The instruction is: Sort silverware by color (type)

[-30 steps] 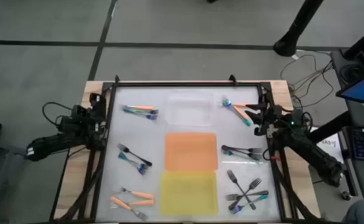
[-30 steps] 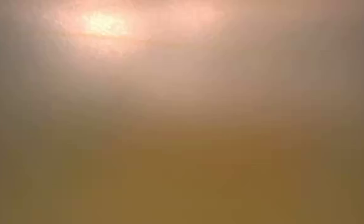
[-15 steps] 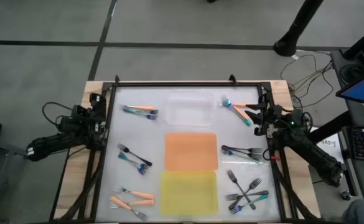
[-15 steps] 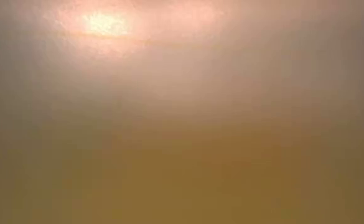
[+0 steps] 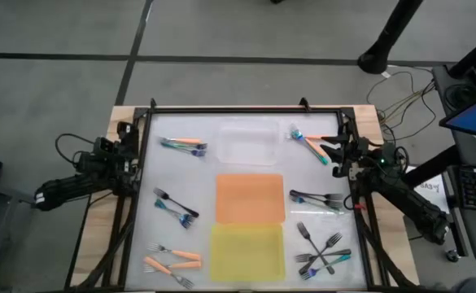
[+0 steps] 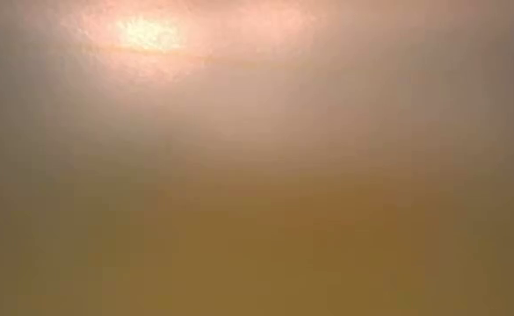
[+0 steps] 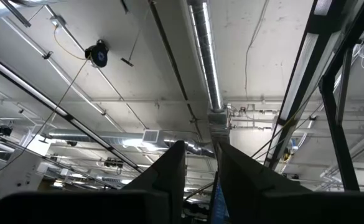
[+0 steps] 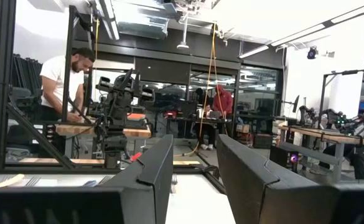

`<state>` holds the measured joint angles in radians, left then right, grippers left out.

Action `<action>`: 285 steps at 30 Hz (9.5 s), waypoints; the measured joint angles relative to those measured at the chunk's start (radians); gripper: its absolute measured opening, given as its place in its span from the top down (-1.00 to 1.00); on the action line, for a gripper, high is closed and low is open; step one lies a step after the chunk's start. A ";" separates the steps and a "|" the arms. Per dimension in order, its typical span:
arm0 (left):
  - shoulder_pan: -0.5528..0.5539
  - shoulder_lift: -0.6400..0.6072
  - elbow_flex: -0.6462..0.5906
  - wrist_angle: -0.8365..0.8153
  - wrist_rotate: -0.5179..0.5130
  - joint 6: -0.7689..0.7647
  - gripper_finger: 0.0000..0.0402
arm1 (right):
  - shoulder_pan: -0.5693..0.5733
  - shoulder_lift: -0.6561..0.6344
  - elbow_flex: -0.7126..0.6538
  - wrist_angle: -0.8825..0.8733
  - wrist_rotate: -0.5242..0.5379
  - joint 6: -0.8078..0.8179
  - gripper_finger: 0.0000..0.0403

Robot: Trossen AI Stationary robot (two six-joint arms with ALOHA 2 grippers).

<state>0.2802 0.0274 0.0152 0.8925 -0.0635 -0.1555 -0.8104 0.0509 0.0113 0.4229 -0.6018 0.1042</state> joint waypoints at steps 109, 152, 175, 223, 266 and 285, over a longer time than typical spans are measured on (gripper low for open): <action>0.000 0.000 0.000 0.000 0.000 0.000 0.63 | 0.000 0.000 0.000 0.000 0.000 0.000 0.42; 0.000 0.000 0.000 0.000 0.000 0.000 0.63 | 0.000 0.000 0.000 0.000 0.000 0.000 0.42; 0.000 0.000 0.000 0.000 0.000 0.000 0.63 | 0.000 0.000 0.000 0.000 0.000 0.000 0.42; 0.000 0.000 0.000 -0.028 0.000 0.000 0.63 | 0.001 0.618 0.651 -1.248 0.647 0.409 0.42; 0.000 0.000 0.000 -0.043 0.000 0.000 0.63 | -0.010 1.594 1.056 -1.316 0.762 -0.094 0.42; 0.000 0.000 0.000 -0.043 0.000 0.000 0.63 | -0.082 1.637 1.075 -1.315 0.759 -0.319 0.42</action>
<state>0.2802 0.0277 0.0151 0.8497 -0.0639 -0.1555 -0.8928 1.6879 1.0863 -0.8918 0.1569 -0.2151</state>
